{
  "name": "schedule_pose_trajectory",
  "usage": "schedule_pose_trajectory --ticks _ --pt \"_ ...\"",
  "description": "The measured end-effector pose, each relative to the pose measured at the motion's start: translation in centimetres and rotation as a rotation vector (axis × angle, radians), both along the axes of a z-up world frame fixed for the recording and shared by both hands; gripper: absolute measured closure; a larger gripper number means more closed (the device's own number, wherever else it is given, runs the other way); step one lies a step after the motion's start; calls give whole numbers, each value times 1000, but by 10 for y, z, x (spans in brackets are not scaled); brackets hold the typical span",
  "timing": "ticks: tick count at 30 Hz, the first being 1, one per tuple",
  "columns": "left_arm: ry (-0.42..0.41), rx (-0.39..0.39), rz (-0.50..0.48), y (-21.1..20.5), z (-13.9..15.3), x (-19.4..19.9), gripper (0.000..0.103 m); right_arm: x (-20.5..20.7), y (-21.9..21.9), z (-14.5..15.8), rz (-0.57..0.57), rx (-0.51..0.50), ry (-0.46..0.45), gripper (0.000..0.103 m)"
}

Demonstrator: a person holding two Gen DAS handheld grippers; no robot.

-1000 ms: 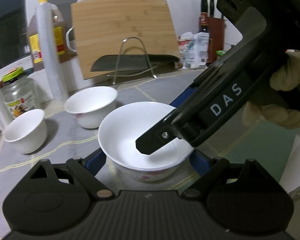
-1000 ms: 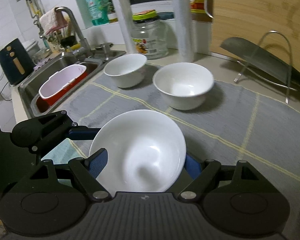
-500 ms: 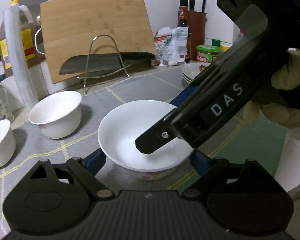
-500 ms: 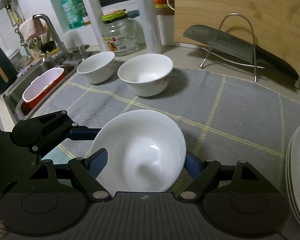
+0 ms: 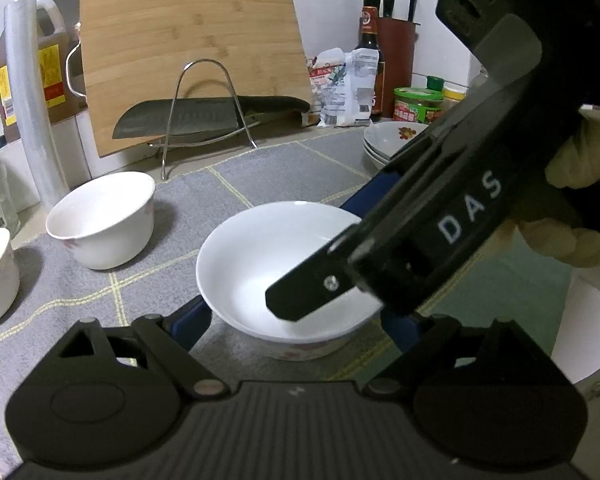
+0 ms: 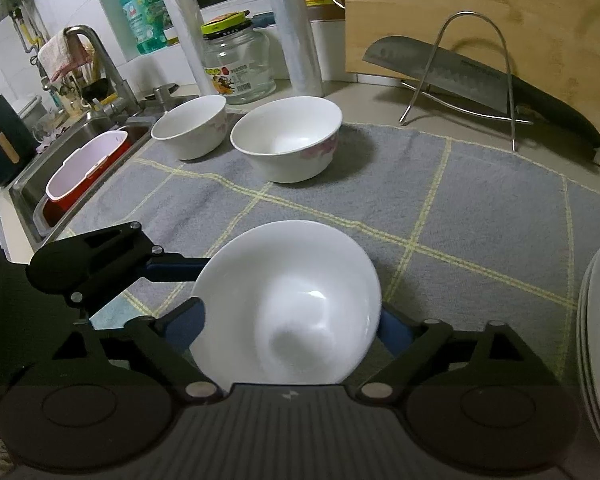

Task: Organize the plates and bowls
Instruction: 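Lower the bowl beside the plate stack and open the right tool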

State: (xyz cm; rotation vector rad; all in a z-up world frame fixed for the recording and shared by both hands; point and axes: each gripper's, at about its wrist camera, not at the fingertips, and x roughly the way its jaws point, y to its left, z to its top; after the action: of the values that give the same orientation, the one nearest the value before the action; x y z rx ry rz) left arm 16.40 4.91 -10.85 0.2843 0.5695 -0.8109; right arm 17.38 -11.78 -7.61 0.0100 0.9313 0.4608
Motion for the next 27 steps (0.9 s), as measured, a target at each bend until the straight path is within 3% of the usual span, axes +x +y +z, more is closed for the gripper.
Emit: schedule_pose_trajectory --ticks 2,12,17,27 --pt "-12 -1 7 0 1 -1 4 0 0 1 -1 4 -9 1" --pt "-15 -34 53 21 17 -7 3 0 -6 18 -48 -12 -69 0" --pt "-54 -39 132 42 32 -3 3 6 -9 28 -82 1 -111 0" --pt "-127 1 300 69 35 38 1 31 7 40 3 -44 -184 0"
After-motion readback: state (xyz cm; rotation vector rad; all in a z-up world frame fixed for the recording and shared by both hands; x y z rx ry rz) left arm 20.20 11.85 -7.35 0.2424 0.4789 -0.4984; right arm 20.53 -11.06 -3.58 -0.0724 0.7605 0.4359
